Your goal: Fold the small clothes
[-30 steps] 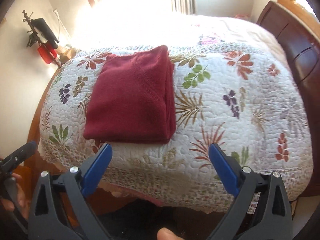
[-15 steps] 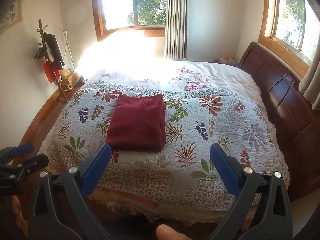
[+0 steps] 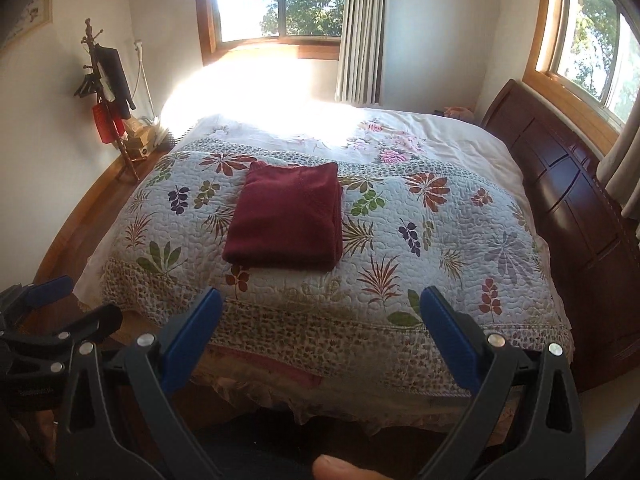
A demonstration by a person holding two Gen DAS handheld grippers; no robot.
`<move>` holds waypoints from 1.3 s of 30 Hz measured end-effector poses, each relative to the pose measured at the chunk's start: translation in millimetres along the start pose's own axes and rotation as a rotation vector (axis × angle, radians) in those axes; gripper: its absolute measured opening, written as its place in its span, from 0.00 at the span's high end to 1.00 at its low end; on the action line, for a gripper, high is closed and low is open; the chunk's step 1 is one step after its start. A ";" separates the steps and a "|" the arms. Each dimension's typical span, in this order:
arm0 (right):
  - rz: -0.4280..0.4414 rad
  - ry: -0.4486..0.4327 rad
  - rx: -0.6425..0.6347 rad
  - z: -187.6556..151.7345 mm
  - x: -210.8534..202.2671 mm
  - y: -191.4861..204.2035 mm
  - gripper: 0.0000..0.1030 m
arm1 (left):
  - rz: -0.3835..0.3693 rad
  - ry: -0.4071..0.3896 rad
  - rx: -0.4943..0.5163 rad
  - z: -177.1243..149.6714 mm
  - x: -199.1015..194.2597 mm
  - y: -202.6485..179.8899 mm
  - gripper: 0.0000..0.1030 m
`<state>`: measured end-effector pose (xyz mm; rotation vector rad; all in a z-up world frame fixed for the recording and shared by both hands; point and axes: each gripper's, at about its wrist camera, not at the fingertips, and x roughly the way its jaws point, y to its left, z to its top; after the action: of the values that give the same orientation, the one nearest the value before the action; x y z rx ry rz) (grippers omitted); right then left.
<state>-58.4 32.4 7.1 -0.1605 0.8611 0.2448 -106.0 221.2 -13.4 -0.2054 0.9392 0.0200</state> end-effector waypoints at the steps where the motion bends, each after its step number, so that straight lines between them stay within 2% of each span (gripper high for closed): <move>1: -0.003 -0.001 -0.002 -0.7 -0.3 0.9 0.04 | 0.005 -0.006 -0.004 -1.5 -1.8 1.5 0.04; 6: -0.003 0.000 -0.002 -0.3 1.6 2.7 0.04 | 0.038 -0.036 -0.013 0.6 -10.0 8.8 0.04; 18: -0.007 0.004 0.001 3.6 5.5 1.7 0.04 | 0.065 -0.024 0.017 6.2 -4.2 4.0 0.04; 39: -0.005 -0.014 -0.021 10.9 6.4 9.0 0.04 | 0.070 -0.005 0.025 13.1 5.9 9.3 0.04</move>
<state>-49.0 44.6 8.8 -0.1801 0.8439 0.2496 -93.1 232.3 -12.1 -0.1493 0.9405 0.0733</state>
